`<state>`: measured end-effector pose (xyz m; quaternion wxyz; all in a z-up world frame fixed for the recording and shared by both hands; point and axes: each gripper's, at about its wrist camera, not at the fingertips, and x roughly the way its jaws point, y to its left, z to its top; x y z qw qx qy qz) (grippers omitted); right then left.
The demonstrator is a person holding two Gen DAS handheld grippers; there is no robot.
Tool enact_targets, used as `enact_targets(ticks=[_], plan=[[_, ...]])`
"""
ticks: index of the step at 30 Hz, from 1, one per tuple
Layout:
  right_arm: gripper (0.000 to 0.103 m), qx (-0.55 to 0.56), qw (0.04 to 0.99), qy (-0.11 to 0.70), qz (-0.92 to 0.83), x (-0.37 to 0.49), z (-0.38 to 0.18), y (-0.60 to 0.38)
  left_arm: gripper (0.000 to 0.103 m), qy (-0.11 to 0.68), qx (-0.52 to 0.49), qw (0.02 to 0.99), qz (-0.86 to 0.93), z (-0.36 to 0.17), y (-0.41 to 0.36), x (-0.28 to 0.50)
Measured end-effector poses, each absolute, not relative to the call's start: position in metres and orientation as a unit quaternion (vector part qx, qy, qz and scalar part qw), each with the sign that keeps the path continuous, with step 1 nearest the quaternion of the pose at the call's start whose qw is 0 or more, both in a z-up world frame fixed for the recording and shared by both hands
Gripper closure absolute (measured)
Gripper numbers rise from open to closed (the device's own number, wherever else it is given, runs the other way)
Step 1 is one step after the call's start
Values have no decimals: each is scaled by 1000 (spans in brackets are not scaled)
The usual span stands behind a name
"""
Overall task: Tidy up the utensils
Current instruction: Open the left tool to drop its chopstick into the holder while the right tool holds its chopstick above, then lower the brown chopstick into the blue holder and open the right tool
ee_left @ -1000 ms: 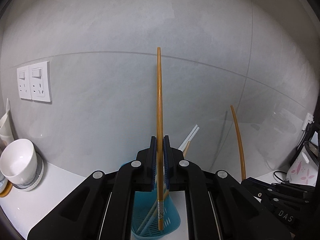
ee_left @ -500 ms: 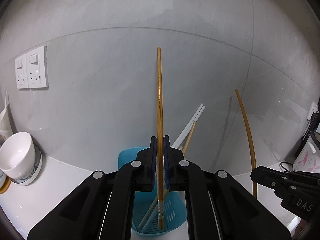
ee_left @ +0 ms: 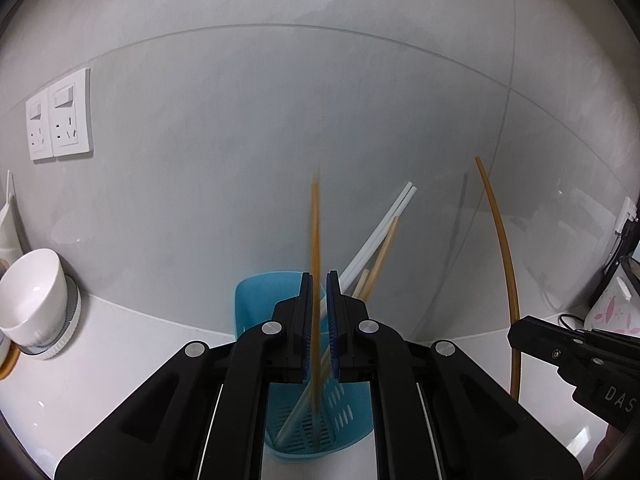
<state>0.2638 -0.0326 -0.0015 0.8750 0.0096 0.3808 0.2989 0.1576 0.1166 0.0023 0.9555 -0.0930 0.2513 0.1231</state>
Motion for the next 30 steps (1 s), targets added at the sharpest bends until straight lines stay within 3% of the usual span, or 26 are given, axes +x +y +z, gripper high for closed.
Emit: enact_targets(ticks=[3,7,11,18,22,30], plan=[[97,10,875,379,302,264,0,-32,85,265,-93,952,122,4,118,155],[97,9,875,373,310,261,5,-30,58,282,-99,945,132,7,121,142],[96,9,874,364,321,260,11,-24,39,303,-107,936,142,8,125,128],[96,21,874,344,342,257,21,-9,27,323,-114,926,157,4,136,102],[96,18,872,338,353,256,25,3,14,332,-126,921,161,5,144,96],[96,26,872,326,364,258,27,29,8,338,-133,917,165,6,157,86]])
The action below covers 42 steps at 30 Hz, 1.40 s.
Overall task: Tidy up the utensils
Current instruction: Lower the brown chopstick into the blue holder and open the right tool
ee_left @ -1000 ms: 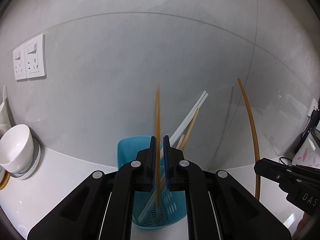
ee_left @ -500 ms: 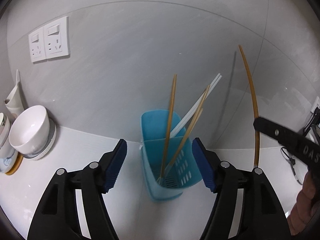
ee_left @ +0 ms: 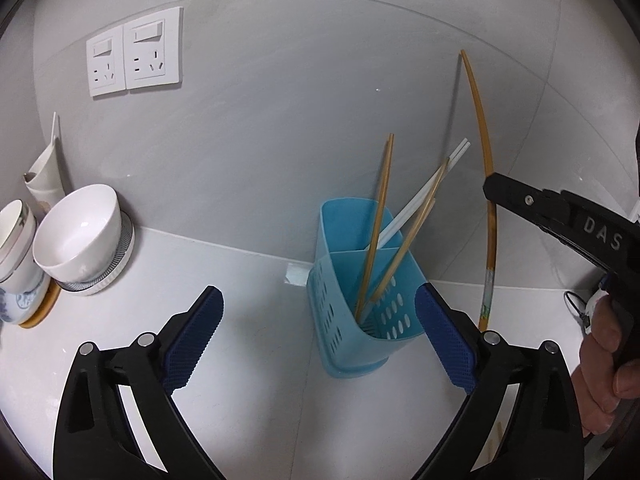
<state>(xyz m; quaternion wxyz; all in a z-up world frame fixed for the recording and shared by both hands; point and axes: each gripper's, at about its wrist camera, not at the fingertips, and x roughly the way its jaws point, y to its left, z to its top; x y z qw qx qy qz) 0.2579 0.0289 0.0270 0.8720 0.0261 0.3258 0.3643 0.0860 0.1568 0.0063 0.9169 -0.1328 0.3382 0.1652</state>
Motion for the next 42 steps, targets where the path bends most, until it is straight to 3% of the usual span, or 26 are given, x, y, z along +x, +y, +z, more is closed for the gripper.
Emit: enact_targets(ticks=[17,34,38,40,42], plan=[[96,32,887,282,365,254,3,60,6,350,-141,908,181,-10,181,82],[96,9,878,327,351,251,-38,69,6,360,-143,902,192,-26,191,85],[93,-11,868,355,348,248,-38,69,6,364,-146,900,188,-27,193,86],[84,-18,869,355,343,245,-32,65,6,364,-148,901,185,-26,195,86],[66,-18,873,356,334,243,-26,59,6,364,-145,901,184,-25,194,86]])
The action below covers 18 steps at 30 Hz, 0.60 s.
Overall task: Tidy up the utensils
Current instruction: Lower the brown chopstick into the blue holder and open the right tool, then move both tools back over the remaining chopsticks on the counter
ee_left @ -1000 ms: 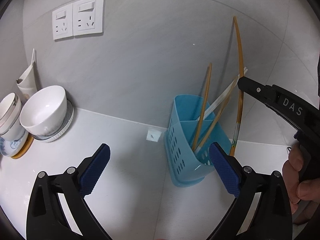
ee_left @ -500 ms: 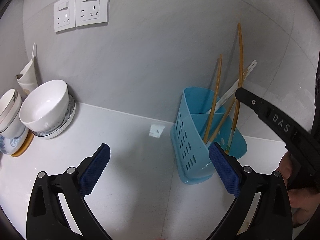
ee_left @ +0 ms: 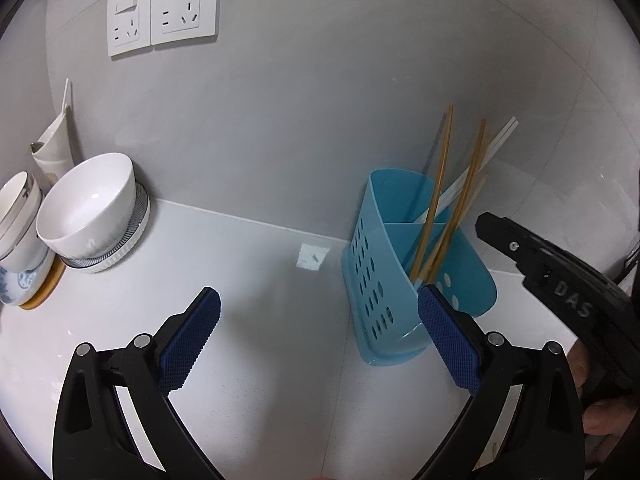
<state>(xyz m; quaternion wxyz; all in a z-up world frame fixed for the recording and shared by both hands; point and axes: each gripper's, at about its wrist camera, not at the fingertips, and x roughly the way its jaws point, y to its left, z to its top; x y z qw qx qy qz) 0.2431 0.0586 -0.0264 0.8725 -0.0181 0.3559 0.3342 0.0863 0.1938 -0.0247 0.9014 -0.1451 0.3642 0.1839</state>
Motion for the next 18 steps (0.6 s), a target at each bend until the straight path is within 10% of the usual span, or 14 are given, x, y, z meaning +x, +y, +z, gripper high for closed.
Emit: enact_targets(ticks=[11,18], plan=[[10,-44,881,370,291,234,-6,6,6,360,-132,907,176,-7,170,75],[8,-63,888,380,252,218,-14,-41,6,385,-139,899,157,-9,141,71]])
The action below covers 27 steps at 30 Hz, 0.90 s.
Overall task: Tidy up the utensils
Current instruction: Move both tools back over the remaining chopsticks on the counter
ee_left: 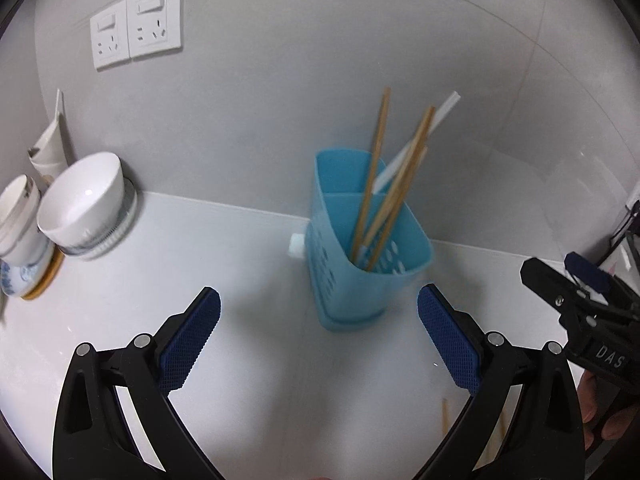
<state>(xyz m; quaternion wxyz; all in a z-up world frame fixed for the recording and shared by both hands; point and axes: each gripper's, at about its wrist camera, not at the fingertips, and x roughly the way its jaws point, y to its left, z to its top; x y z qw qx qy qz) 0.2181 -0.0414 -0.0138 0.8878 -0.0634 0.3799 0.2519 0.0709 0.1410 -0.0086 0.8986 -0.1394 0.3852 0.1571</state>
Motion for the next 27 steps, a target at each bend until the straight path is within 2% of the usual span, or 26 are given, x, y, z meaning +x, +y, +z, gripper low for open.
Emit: enact_targets(ticks=[12,22,27], plan=[[8,-61,886,429,168,200,-48,-146,6,419,-127,892,110,-28,76,59],[8,-82,862,476,153,169,-86,-191,6,474,-115,869,83,-74,20,40],[12,-97,843,505,157,153,-109,-197,6,506,-113,852,76,-103,-1,29]])
